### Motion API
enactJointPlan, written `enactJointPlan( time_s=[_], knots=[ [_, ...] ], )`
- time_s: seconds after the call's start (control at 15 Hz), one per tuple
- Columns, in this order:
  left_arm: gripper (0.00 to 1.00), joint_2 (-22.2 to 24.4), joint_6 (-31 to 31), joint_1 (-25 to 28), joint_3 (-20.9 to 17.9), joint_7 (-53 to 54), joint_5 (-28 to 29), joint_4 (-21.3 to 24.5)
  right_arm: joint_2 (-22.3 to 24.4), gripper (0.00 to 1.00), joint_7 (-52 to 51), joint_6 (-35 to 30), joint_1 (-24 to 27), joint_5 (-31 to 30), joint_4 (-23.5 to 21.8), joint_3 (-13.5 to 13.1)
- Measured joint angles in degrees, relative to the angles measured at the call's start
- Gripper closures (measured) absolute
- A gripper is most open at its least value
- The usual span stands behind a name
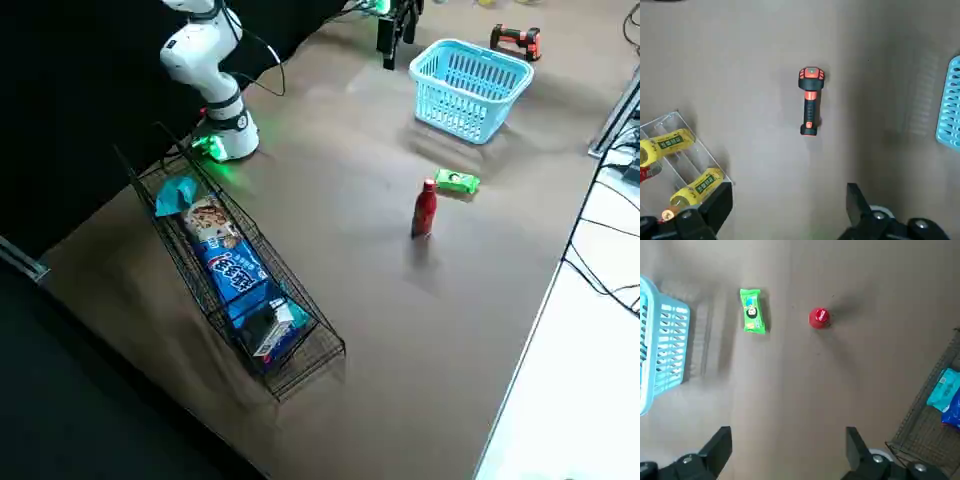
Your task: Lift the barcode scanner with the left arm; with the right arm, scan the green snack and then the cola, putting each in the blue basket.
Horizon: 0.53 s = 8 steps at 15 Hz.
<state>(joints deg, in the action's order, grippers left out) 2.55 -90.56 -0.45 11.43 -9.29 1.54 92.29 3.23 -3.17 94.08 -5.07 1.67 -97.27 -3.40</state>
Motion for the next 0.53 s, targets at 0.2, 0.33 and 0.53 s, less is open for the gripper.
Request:
enactJointPlan(
  time_s=[0.2,0.33,0.53],
  knots=[
    [0.00,0.0,0.0,0.0,-0.3,0.0,0.0,0.0,0.0,0.00,0.0,0.3,0.1,-0.6,-0.1,0.0],
    [0.00,0.0,0.1,0.1,-0.4,-0.1,0.0,0.1,0.0,0.00,0.0,0.2,0.3,-0.8,-0.1,0.0],
    [0.00,-1.4,1.3,1.2,-0.4,0.3,0.0,1.8,-0.3,0.00,0.0,-1.1,0.2,-0.7,-0.5,0.5]
  ],
)
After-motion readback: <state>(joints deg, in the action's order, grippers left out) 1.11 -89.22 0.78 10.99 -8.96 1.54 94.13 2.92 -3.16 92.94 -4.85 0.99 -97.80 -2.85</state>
